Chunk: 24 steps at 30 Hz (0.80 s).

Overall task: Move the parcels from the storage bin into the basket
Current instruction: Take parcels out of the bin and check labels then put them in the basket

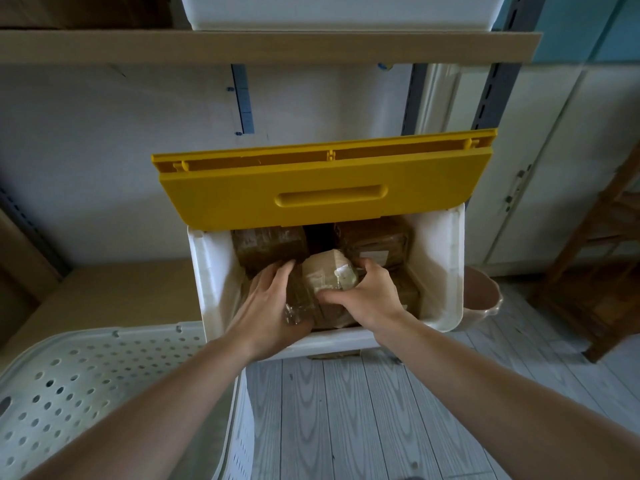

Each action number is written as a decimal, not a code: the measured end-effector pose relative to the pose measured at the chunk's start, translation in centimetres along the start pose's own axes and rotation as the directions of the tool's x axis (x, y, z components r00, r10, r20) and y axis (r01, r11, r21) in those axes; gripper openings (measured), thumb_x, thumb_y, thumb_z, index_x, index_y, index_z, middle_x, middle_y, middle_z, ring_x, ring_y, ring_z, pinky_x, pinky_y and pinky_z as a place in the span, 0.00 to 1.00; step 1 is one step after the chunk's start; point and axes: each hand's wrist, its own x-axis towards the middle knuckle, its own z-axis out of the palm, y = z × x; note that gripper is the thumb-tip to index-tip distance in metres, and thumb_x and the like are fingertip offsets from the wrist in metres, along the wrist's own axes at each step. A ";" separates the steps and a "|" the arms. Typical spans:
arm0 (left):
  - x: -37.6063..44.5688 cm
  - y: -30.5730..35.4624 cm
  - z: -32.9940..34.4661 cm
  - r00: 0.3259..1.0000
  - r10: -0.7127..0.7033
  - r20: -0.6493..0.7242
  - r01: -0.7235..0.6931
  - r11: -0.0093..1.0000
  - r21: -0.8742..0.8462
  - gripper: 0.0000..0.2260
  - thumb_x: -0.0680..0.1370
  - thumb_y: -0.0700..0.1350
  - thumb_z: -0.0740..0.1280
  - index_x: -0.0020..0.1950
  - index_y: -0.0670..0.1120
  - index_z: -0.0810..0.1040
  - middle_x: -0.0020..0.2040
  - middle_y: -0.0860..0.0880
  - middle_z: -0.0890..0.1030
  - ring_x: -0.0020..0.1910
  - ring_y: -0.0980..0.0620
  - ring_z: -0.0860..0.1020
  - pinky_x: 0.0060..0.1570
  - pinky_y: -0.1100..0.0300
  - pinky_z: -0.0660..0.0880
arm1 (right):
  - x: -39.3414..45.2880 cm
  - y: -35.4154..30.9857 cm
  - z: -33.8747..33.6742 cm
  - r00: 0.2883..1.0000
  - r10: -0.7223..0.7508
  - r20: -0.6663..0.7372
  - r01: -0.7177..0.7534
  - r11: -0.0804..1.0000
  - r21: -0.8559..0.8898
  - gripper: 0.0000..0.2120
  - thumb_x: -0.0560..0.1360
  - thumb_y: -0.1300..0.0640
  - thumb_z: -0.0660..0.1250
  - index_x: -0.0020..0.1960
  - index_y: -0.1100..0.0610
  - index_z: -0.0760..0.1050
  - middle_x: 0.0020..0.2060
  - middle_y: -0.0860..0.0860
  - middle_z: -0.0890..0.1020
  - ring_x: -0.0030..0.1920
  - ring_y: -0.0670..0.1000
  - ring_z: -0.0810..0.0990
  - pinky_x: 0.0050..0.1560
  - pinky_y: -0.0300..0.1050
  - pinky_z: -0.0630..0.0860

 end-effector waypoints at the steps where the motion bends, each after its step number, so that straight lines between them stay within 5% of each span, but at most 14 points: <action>1: 0.0 -0.1 0.0 1.000 -0.028 0.003 0.028 1.000 -0.007 0.49 0.71 0.60 0.74 0.82 0.50 0.48 0.80 0.47 0.54 0.80 0.45 0.54 0.77 0.49 0.59 | 0.1 0.0 0.0 1.000 0.009 0.004 -0.009 1.000 0.028 0.42 0.61 0.50 0.84 0.70 0.52 0.70 0.54 0.48 0.81 0.55 0.50 0.81 0.53 0.46 0.81; 5: -0.2 0.2 -0.4 0.978 -0.204 -0.042 0.195 0.968 -0.159 0.44 0.78 0.61 0.66 0.83 0.50 0.42 0.83 0.46 0.46 0.82 0.45 0.48 0.79 0.45 0.53 | 0.6 0.2 -1.2 0.999 0.036 0.018 -0.038 0.990 0.139 0.43 0.56 0.51 0.87 0.67 0.53 0.74 0.50 0.50 0.85 0.50 0.52 0.86 0.53 0.53 0.84; 10: -0.3 0.9 -1.5 0.871 -0.490 0.046 0.450 0.755 -0.477 0.37 0.82 0.64 0.55 0.83 0.51 0.40 0.83 0.49 0.52 0.81 0.44 0.56 0.76 0.48 0.56 | -0.1 -0.1 -4.9 0.997 0.034 0.065 -0.057 0.914 0.401 0.32 0.59 0.58 0.83 0.60 0.58 0.77 0.48 0.57 0.86 0.45 0.55 0.87 0.43 0.49 0.83; 15: -0.3 0.9 -2.2 0.878 -0.460 0.135 0.360 0.445 -0.820 0.28 0.74 0.67 0.68 0.70 0.55 0.71 0.70 0.54 0.75 0.71 0.46 0.72 0.67 0.42 0.73 | -1.4 0.3 -7.2 0.996 0.001 0.084 -0.044 0.862 0.505 0.31 0.59 0.57 0.79 0.62 0.59 0.78 0.49 0.58 0.87 0.49 0.58 0.87 0.49 0.57 0.83; 20: -1.2 2.1 -2.5 0.925 -0.342 0.165 0.290 0.355 -0.889 0.52 0.57 0.74 0.76 0.77 0.59 0.63 0.72 0.56 0.74 0.73 0.50 0.70 0.73 0.37 0.64 | -3.1 0.8 -8.9 0.991 -0.020 0.134 -0.060 0.822 0.566 0.28 0.62 0.57 0.77 0.61 0.59 0.80 0.50 0.58 0.87 0.45 0.54 0.87 0.41 0.50 0.82; 24: -2.7 2.1 -3.0 0.942 -0.313 0.121 0.254 0.431 -0.866 0.47 0.60 0.75 0.74 0.74 0.58 0.66 0.70 0.58 0.76 0.71 0.52 0.72 0.73 0.39 0.65 | -4.1 0.8 -9.2 0.986 -0.072 0.149 -0.027 0.819 0.573 0.25 0.63 0.56 0.76 0.60 0.57 0.80 0.47 0.56 0.87 0.42 0.51 0.87 0.37 0.45 0.82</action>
